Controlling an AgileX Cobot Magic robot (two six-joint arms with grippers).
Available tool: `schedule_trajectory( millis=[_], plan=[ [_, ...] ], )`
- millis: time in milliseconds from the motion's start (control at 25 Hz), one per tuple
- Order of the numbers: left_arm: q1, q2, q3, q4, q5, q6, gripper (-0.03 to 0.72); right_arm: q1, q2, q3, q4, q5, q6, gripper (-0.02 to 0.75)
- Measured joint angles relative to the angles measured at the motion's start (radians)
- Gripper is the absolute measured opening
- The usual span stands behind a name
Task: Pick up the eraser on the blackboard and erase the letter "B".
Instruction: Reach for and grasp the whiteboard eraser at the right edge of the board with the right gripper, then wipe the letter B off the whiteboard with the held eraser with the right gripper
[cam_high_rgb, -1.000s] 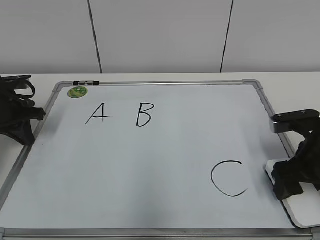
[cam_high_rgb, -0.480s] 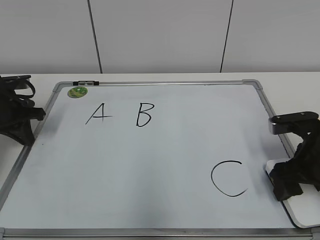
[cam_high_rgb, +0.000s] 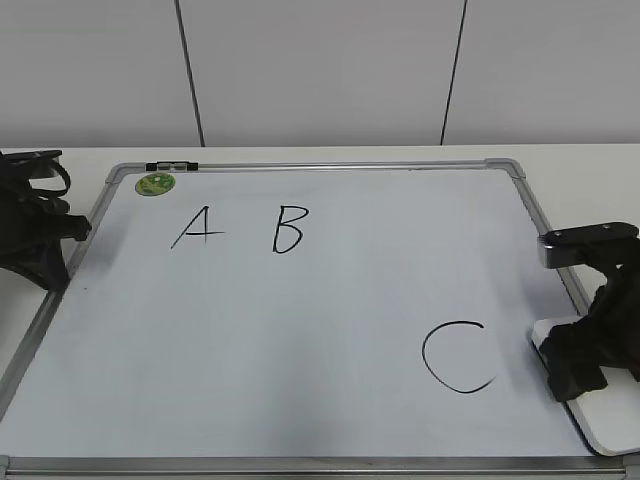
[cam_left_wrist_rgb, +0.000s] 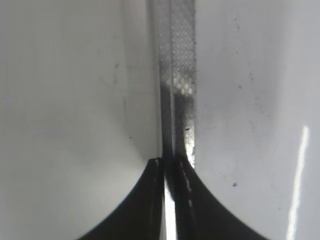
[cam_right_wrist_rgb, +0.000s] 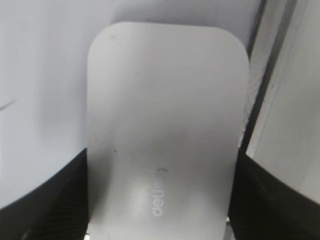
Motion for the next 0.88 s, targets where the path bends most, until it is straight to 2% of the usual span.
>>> schedule_trajectory(
  millis=[560,880],
  plan=[
    [0.0,0.0,0.0,0.0,-0.002,0.0,0.011,0.0,-0.187,-0.011,0.0,0.053,0.0,0.554],
    [0.0,0.0,0.0,0.0,-0.002,0.0,0.011,0.09,-0.208,-0.224,-0.005,0.235,0.0,0.554]
  ],
)
